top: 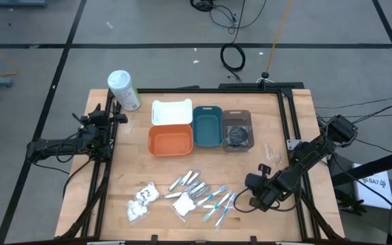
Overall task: Pick & Place Travel size toiletries
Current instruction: Put the black hairbrush into the transparent black bin
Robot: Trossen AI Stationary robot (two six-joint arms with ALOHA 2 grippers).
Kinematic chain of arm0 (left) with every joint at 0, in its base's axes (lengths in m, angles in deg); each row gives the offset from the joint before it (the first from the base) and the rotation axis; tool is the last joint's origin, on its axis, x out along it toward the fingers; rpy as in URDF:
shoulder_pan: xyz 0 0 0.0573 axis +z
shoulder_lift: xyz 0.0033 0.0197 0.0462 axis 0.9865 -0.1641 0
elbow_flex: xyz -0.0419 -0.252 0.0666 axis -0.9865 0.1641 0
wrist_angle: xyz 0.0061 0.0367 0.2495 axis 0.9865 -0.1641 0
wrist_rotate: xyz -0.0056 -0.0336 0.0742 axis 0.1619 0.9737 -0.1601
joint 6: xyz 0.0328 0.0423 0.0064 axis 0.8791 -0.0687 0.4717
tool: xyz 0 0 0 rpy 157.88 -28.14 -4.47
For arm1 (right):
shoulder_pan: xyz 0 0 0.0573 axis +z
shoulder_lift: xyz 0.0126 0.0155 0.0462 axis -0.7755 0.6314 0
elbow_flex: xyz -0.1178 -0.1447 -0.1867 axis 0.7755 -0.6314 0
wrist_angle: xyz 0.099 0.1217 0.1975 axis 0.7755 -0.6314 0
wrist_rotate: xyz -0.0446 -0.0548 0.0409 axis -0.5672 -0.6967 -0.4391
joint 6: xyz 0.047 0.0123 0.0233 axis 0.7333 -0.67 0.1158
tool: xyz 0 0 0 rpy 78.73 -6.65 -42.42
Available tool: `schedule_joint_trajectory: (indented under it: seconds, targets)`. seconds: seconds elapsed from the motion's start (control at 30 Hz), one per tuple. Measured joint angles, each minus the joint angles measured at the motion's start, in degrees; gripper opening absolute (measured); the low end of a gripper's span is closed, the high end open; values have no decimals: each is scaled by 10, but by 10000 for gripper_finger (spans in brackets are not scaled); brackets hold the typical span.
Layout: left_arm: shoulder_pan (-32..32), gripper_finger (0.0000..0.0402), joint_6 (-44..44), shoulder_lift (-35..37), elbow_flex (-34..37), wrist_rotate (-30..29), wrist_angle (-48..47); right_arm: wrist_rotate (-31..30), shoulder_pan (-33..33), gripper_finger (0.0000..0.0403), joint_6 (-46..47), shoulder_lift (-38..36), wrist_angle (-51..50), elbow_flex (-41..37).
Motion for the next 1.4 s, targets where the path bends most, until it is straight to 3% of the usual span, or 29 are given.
schedule_joint_trajectory:
  seconds: [0.47,1.0,1.4]
  targets:
    - [0,285,0,0,0,0,0,-11,0,1,-46,-19,65,0]
    - [0,285,0,0,0,0,0,-133,0,0,-174,-211,134,-1]
    - [0,285,0,0,0,0,0,-200,-24,0,-310,-274,202,-1]
